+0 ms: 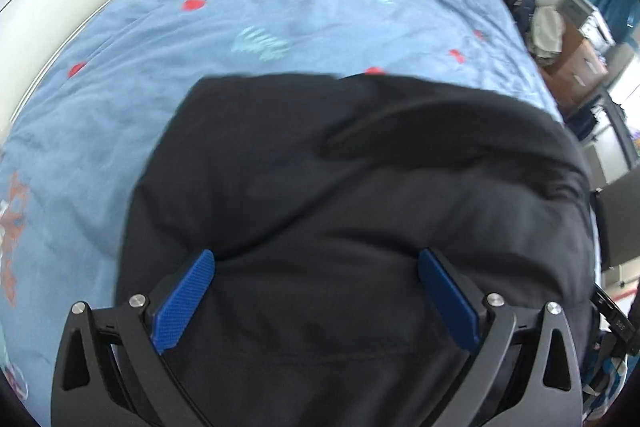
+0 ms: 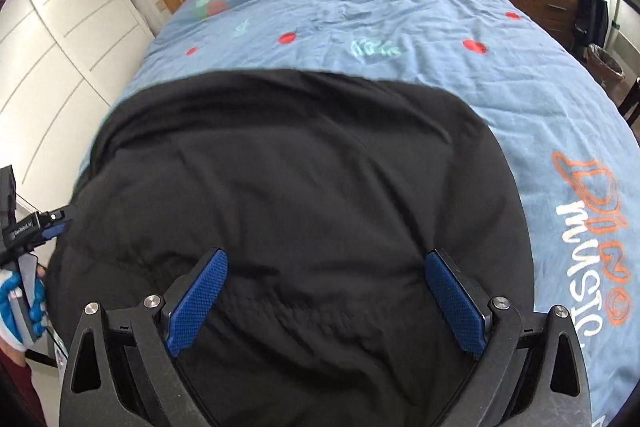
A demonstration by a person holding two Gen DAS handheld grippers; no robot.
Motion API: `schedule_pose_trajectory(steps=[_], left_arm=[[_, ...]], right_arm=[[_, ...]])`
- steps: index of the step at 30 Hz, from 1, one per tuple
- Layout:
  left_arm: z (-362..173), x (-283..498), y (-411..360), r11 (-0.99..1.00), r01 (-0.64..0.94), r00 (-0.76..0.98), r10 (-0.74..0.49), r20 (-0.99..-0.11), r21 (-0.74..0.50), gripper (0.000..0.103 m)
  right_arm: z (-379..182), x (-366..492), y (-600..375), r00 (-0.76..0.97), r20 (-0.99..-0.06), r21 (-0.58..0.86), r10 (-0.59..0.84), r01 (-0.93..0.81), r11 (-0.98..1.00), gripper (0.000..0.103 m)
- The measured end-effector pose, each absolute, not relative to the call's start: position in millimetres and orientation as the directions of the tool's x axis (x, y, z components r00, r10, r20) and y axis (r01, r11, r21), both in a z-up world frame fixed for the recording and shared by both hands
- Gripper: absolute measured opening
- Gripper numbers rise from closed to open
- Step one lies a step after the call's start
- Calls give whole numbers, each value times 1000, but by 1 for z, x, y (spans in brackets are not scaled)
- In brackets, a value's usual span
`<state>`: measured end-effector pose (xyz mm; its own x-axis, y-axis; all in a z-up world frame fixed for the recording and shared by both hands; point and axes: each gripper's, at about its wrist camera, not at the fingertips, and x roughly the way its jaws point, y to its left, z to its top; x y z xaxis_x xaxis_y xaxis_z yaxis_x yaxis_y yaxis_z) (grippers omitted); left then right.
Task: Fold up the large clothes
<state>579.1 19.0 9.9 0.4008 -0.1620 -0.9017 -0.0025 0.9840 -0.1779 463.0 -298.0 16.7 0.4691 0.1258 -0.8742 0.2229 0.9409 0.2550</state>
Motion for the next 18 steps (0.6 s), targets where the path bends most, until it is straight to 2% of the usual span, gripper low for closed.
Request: schedule_pose_trajectory(steps=[4,8,13,18], left_arm=[[14,563,53,975,-56,436,-170,-884,-215,103],[31,526,61,978,-37,523,-158,-838,-207,103],[35,464,49,982,36,605,-168,-779,-184,103],[15,430,36,989,56,600,-141,-787,-135,103]], right_arm=[[9,443,-332,432,-901,204,46,326,923,99],[19,422,-347,433,-901,184,-3,391,902,99],[47,390,-320,520,-854,218,19,323,921,99],[52,358,-284,558,-826,256,86,233,938,99]])
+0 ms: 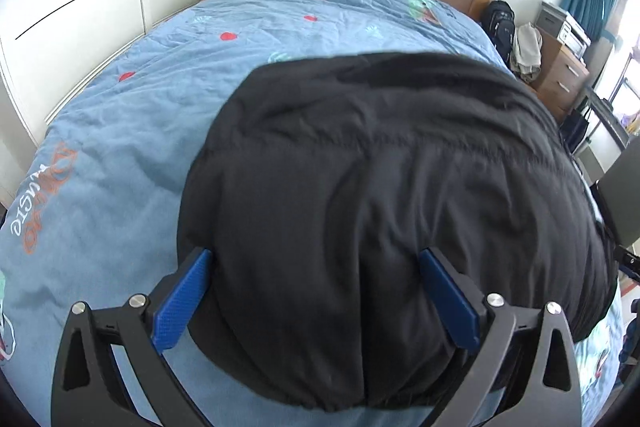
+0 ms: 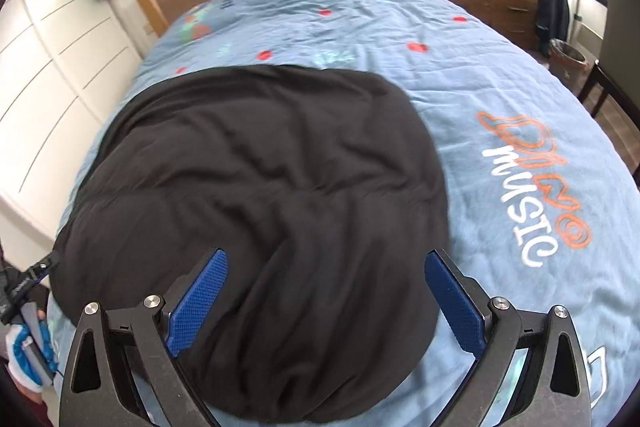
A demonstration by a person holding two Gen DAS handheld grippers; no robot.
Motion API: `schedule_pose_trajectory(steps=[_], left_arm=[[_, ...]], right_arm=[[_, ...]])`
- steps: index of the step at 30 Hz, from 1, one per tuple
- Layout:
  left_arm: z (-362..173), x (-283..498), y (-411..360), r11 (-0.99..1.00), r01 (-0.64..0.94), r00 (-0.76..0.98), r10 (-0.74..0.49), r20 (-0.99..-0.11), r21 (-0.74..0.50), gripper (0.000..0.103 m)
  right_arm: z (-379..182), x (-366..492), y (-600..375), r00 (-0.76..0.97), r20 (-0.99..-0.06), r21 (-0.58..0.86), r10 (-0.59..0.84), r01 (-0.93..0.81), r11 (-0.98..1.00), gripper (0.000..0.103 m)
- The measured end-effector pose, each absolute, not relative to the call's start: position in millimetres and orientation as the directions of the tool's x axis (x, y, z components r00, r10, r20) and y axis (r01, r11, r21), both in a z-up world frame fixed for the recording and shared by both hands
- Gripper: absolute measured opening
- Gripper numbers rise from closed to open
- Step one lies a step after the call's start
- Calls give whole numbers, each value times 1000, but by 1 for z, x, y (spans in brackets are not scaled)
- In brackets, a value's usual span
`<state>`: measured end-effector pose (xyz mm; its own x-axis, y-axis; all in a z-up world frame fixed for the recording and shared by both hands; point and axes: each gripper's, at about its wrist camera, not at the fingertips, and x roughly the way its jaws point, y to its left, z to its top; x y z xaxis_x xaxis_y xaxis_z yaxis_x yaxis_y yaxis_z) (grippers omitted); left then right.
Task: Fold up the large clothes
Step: 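Pull both grippers back from the jacket bundle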
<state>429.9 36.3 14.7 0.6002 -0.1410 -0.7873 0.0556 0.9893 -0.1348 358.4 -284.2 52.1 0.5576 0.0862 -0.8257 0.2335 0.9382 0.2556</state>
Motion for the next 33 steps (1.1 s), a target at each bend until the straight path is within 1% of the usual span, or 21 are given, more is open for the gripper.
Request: schedule_pose_trajectory(steps=[2,5,7,10,18,26,33], left_arm=[[9,422,34,990,53,597,-135,-791,-129,103],[10,408,35,990,50,606,-133,-785,-129,103],[13,400,34,991,53,611,-131,-780,-125,103],[18,388,34,992,58,626,-127,-770,-116,103],[37,349,26,993,109,689,-113,-716,-51,103],[55,317,24,989,149,716,-98,-691,14,103],[59,294,26,988,152,725,-86,-684,37,103]], right_arm=[[41,352,-274,526,-844,252,103,221,942,99],[26,344,-275,482,-872,229,86,246,942,99],[21,341,-280,474,-876,242,89,272,931,99],[20,333,-288,467,-878,270,105,303,914,99],[26,317,-283,442,-894,222,70,301,927,99],[30,287,-285,455,-887,237,77,305,922,99],[38,263,-295,497,-864,272,82,324,906,99]])
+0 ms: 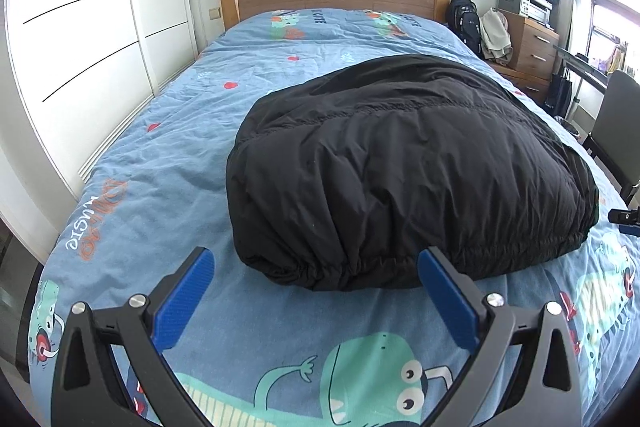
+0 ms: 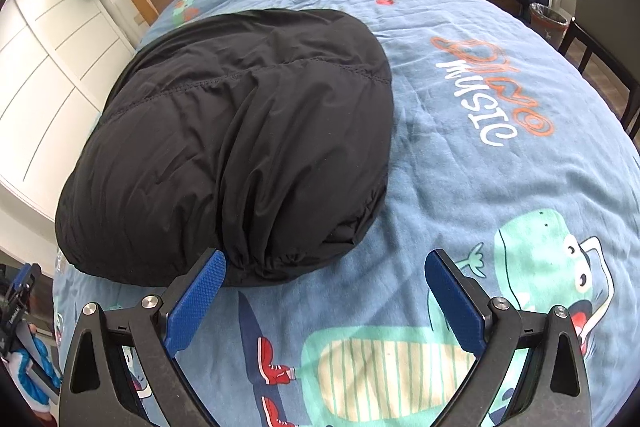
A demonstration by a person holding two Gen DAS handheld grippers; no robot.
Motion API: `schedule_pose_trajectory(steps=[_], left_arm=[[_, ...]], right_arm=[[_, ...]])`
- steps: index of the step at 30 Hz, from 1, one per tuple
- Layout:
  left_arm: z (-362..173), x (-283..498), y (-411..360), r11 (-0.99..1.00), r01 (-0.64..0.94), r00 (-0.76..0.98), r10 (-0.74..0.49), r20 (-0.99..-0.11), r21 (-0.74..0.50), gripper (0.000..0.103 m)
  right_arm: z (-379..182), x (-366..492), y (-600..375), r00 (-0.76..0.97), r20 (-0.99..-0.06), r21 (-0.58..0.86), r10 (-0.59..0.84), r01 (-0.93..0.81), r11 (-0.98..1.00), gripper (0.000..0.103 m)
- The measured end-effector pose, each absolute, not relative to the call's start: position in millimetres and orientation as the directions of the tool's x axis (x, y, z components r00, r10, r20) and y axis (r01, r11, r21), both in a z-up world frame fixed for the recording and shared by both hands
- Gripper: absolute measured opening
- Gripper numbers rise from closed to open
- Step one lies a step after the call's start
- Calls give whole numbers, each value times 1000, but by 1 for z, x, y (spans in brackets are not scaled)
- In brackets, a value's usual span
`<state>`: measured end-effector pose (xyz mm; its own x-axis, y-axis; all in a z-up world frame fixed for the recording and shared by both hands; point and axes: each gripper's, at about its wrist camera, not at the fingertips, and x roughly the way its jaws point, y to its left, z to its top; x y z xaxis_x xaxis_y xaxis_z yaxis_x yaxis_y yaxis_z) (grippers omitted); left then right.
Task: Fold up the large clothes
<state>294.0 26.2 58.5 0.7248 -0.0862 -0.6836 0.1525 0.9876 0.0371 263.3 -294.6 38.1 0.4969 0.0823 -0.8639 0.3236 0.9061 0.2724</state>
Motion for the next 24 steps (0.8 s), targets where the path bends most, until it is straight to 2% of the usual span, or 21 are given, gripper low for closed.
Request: schedule_pose_trajectory(steps=[8,16,24], left_arm=[[56,275,28,987,154,720,-79,-689,47,103],[45,278,33,989,140,707,-70,-704,41,103],[29,287,31,989,135,694,-54,-718,55,103]], right_arm=[[39,240,-303,535,-840,312,97,329,891,100],[46,229,-300,607,-790,290,87,244,925,102],[33,227,-314,635,-758,398,151,267,878,102]])
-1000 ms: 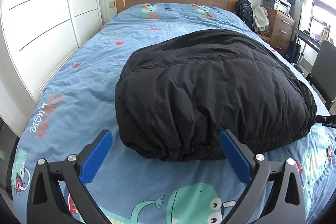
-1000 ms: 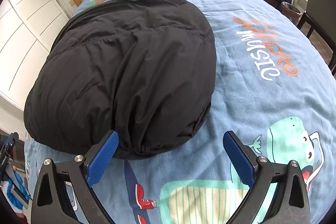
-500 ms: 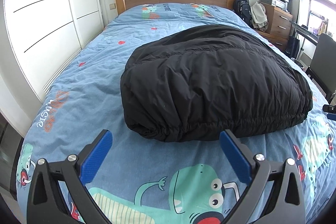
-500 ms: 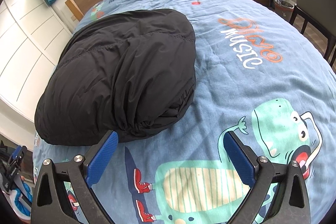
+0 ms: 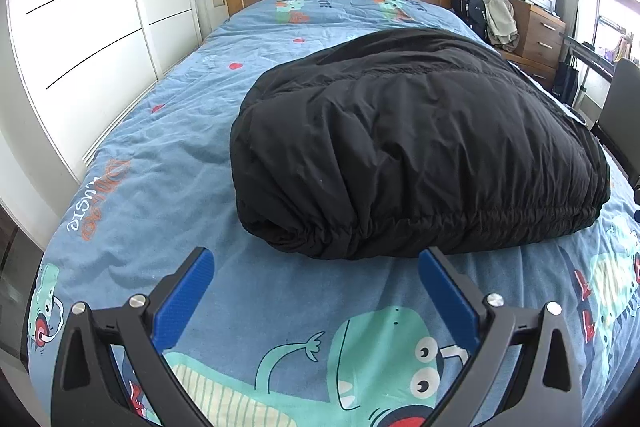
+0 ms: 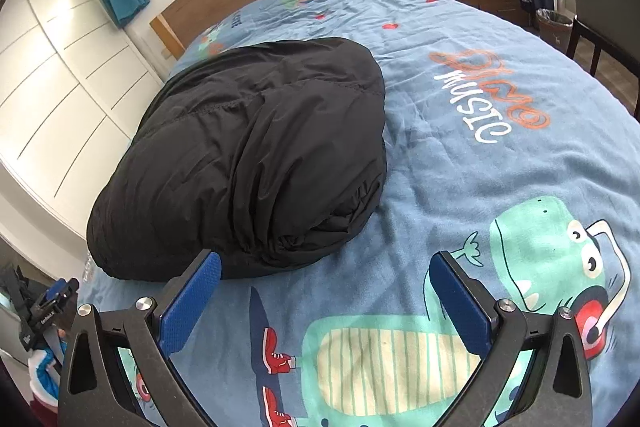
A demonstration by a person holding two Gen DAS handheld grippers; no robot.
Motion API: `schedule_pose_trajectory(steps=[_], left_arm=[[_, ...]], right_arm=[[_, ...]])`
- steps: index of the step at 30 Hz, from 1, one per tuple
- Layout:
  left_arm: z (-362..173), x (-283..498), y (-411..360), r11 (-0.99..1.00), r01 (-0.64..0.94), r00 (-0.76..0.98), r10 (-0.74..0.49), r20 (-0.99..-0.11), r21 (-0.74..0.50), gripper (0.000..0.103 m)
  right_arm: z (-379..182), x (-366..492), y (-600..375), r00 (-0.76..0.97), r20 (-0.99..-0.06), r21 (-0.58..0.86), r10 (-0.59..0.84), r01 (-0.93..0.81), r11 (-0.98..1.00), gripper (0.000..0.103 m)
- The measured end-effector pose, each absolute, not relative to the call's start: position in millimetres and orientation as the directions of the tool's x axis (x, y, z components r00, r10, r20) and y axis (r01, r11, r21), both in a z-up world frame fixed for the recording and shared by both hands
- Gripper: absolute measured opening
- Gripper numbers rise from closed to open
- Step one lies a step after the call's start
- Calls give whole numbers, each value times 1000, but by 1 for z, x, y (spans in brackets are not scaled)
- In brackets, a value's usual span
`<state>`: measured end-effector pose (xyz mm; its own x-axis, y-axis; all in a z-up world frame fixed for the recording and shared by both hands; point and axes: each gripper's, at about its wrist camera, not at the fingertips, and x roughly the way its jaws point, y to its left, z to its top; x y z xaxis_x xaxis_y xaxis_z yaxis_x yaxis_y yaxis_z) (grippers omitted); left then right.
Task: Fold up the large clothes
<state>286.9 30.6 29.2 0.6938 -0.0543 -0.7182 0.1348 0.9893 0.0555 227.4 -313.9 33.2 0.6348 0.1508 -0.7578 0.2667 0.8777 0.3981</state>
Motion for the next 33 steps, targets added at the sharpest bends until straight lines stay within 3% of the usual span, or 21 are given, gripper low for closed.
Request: schedule_pose_trajectory(steps=[14,20,23,29,33], left_arm=[[3,321,42,996,90,674,-44,-737,24,103],[18,380,105,975,-13,679,-155,-718,-223,103],[8,429,136,913,6,609,-327,-722,-408,103],[-23,486,165,792,-5,521,-519,-678,-611,103],[-39,506,161,761,12,467,-578,-669,-649,103]], right_arm=[[14,249,-341,636,-759,419,136,318,850,102],[18,275,-369,661,-736,464,143,339,819,102],[17,297,-385,678,-706,533,203,321,783,102],[-2,340,-407,663,-674,647,326,317,693,102],[-14,363,-409,652,-647,696,396,293,655,102]])
